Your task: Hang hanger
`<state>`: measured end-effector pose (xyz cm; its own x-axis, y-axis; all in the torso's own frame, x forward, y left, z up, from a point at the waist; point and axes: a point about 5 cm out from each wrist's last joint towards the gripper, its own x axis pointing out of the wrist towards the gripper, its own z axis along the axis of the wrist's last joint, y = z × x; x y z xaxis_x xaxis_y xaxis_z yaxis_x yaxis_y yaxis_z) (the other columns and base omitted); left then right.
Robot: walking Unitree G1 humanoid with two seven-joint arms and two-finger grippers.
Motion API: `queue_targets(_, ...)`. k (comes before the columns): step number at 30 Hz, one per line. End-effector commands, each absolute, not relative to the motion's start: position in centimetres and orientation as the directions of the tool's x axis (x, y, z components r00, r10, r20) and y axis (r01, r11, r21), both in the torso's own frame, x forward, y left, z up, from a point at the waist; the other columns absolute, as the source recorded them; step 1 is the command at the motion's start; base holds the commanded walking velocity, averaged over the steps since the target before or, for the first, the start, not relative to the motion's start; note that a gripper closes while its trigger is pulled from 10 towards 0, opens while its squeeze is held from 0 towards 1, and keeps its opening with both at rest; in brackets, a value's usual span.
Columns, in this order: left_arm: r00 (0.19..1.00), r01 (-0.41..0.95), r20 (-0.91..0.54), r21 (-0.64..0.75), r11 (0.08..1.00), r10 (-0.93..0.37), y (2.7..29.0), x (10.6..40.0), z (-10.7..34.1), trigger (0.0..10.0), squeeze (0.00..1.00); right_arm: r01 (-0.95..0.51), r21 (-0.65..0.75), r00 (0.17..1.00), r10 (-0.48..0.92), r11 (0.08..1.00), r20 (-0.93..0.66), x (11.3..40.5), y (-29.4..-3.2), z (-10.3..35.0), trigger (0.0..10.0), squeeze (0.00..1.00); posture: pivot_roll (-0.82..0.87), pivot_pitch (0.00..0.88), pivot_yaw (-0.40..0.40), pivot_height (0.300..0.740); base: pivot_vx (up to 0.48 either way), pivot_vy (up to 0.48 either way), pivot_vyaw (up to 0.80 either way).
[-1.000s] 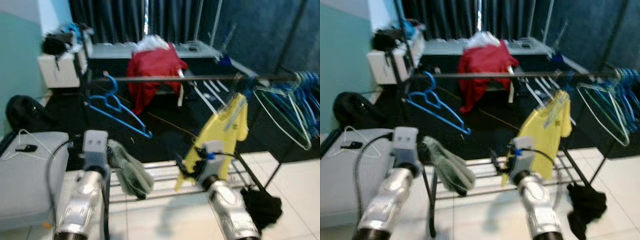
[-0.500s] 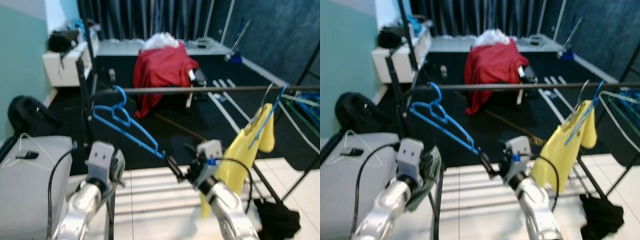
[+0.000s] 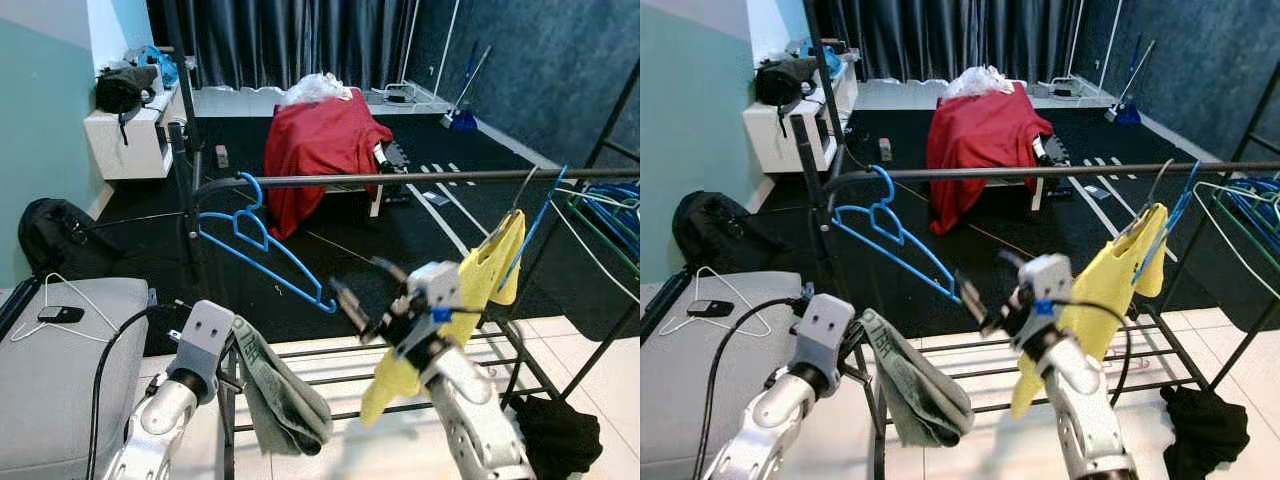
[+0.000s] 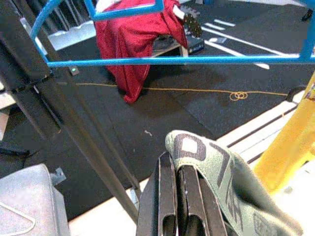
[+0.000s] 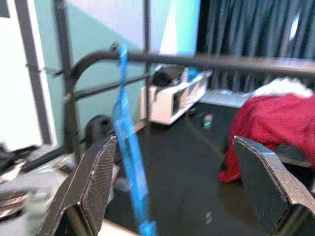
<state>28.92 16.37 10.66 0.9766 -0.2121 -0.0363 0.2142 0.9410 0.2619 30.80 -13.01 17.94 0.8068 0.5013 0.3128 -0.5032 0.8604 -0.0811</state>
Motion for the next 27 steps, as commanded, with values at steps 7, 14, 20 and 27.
queue_targets(7,0.986,0.165,-0.014,0.266,0.95,-0.168,16.2,29.7,12.2,10.0,0.0,-0.54,-0.029,0.823,0.535,0.841,0.194,35.1,-12.9,18.9,10.0,1.0,-0.05,0.092,-0.04,0.735,0.0,0.0,0.0)
queue_targets(14,0.99,0.118,0.037,0.306,0.945,-0.136,17.1,29.1,13.5,10.0,0.0,-0.645,0.003,0.756,0.638,0.764,0.146,37.8,-11.5,20.0,10.0,1.0,-0.01,0.134,-0.056,0.735,0.0,0.0,0.0)
queue_targets(20,0.989,0.115,0.059,0.298,0.948,-0.138,17.6,28.0,14.0,10.0,0.0,-0.703,-0.002,0.695,0.687,0.711,0.213,38.8,-10.5,23.1,10.0,1.0,0.0,0.169,-0.07,0.735,0.0,0.0,0.0)
queue_targets(27,0.989,0.123,0.046,0.282,0.951,-0.142,17.6,26.8,13.8,10.0,0.0,-0.748,-0.026,0.619,0.711,0.663,0.332,39.1,-10.0,26.5,10.0,1.0,-0.01,0.211,-0.08,0.735,0.0,0.0,0.0)
